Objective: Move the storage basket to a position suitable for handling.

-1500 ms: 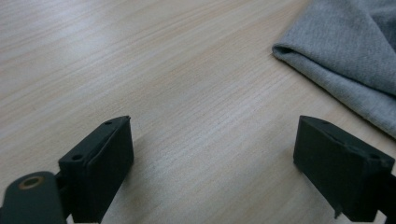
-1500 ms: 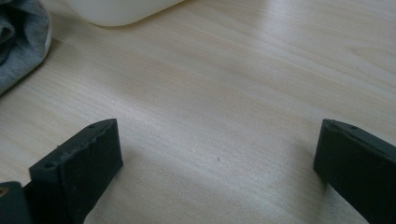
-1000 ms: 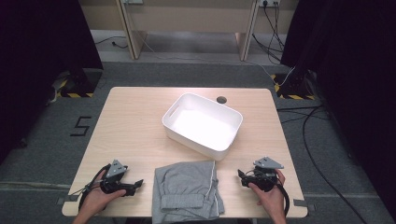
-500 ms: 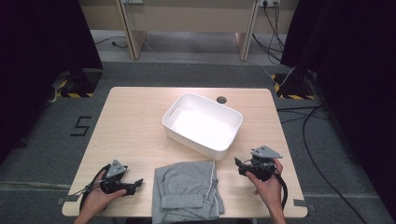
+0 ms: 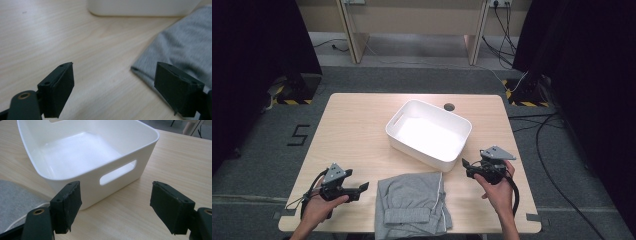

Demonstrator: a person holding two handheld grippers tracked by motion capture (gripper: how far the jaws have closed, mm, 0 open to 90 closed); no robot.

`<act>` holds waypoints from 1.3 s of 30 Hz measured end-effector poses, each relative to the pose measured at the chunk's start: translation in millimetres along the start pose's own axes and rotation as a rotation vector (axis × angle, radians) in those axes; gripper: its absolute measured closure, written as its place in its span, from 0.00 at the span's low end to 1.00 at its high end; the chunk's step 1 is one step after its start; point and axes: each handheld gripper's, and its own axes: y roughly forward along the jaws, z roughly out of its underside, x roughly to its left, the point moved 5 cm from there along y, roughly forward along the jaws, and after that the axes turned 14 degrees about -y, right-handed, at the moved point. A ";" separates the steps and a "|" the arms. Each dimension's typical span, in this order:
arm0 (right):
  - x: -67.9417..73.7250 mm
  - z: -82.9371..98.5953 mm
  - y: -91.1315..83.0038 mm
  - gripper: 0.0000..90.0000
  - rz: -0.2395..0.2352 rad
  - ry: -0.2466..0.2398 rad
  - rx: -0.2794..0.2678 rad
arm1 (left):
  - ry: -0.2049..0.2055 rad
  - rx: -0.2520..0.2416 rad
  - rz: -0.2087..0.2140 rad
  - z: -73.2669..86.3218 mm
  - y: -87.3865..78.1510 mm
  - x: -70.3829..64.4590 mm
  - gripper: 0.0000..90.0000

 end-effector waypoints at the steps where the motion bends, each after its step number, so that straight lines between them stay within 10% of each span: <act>1: -0.4 -2.6 -1.0 0.29 -0.001 0.010 -0.003 | -0.002 -0.007 0.005 -5.3 1.0 -1.6 0.17; 12: -1.4 -32.0 7.5 0.29 -0.020 0.032 -0.050 | 0.062 -0.023 0.032 -60.6 21.9 -28.8 0.17; 24: -14.5 -43.7 49.2 0.30 0.010 0.017 0.063 | 0.034 -0.009 -0.012 -129.3 72.2 -25.3 0.27; 39: -29.4 -31.1 85.7 0.35 0.001 0.034 0.175 | 0.051 0.057 -0.117 -141.9 121.6 -3.3 0.50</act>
